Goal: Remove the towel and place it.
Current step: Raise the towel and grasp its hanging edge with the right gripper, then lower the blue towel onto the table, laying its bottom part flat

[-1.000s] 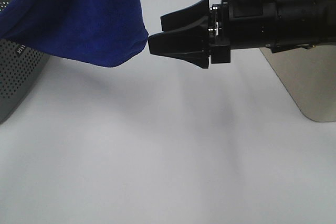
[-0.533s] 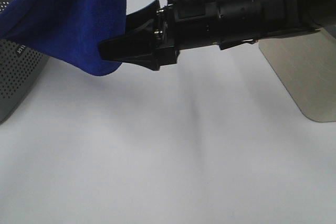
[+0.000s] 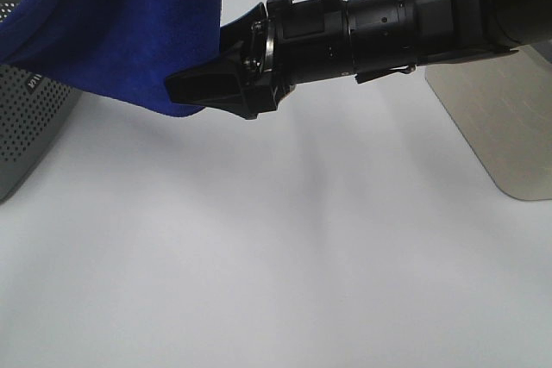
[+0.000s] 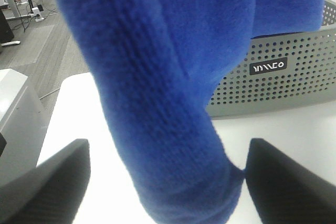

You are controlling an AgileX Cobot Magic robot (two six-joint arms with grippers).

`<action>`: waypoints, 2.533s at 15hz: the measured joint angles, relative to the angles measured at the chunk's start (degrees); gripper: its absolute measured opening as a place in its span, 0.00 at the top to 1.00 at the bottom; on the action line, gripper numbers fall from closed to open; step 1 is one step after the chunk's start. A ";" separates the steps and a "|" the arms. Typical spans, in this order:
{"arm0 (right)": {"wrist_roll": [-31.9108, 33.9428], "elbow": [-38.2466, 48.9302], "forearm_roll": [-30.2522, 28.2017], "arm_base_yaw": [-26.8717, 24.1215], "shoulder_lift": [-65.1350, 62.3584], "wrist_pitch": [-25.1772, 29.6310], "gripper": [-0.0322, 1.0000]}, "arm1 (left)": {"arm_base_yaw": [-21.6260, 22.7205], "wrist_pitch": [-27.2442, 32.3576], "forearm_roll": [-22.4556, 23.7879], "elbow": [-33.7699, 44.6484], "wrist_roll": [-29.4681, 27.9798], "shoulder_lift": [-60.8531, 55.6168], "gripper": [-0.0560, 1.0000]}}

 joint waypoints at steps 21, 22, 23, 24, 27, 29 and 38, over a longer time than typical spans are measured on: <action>40.97 0.00 -14.90 -2.52 -4.35 0.23 0.95 | 0.00 0.29 0.00 0.00 -3.50 0.00 0.95; 46.07 0.00 -18.62 -4.35 -6.59 0.00 0.95 | 0.00 0.29 -0.06 0.00 -4.64 0.00 0.95; 50.48 0.00 -21.94 -6.25 -8.65 -0.11 0.95 | 0.00 0.29 -0.06 0.00 -6.42 0.00 0.95; 52.65 -0.17 -23.43 -6.99 -9.57 -0.34 0.95 | 0.00 0.29 -0.06 0.00 -8.25 0.00 0.95; 62.22 -3.21 -34.26 -9.91 -15.53 -1.32 0.95 | 0.00 0.29 -0.06 0.00 -11.92 0.00 0.95; 69.16 -8.08 -44.35 -9.91 -18.39 -2.23 0.95 | 0.00 -1.38 -0.57 0.00 -13.18 0.00 0.95; 102.96 -36.10 -93.05 -9.91 -19.31 -0.40 0.95 | 0.00 -15.81 -1.95 0.00 -20.68 2.23 0.95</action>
